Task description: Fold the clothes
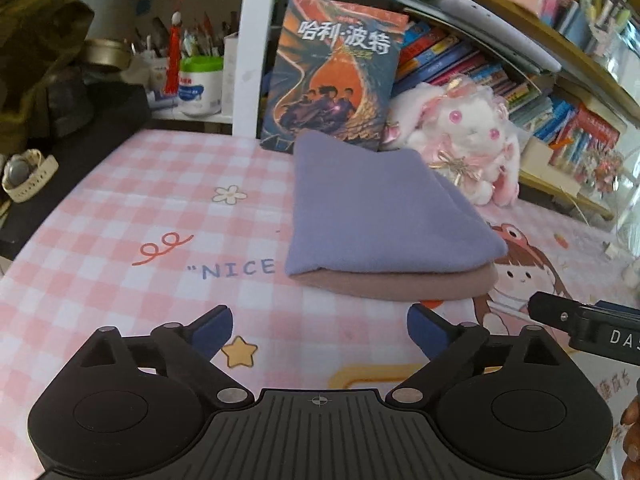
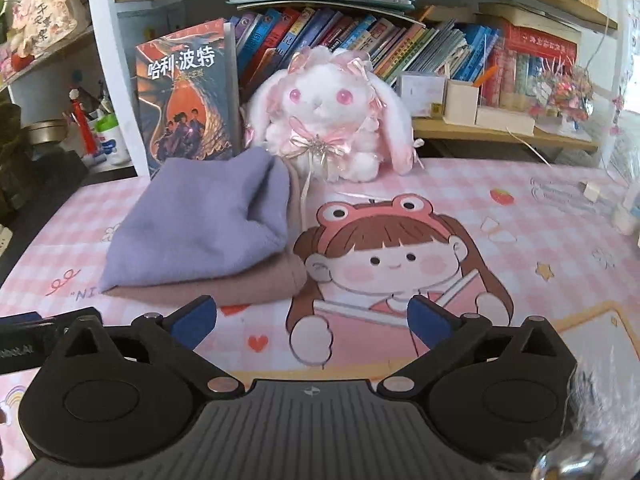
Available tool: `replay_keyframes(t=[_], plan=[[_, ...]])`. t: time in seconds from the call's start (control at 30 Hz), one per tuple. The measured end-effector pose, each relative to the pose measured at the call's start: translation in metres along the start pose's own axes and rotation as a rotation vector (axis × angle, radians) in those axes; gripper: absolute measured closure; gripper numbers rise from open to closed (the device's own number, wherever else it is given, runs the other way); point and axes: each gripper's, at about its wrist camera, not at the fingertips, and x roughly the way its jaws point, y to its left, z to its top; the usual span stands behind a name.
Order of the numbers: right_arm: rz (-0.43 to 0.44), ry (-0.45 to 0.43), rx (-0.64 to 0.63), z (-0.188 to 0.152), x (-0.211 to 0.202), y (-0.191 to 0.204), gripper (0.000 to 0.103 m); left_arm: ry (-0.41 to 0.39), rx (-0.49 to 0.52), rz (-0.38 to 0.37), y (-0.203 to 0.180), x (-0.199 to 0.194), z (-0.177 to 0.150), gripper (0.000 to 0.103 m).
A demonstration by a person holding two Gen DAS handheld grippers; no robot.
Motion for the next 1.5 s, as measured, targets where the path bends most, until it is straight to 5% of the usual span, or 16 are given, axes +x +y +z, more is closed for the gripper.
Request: replay_keyframes(t=[0.57, 1.5], plan=[[0.079, -0.011, -0.025, -0.012, -0.002, -0.025, 0.0, -0.063, 0.025, 0.2, -0.037, -0.027, -0.018, 0.003], [0.083, -0.027, -0.113, -0.005, 0.009, -0.032, 0.0, -0.067, 0.092, 0.189, -0.066, -0.011, -0.009, 0.0]])
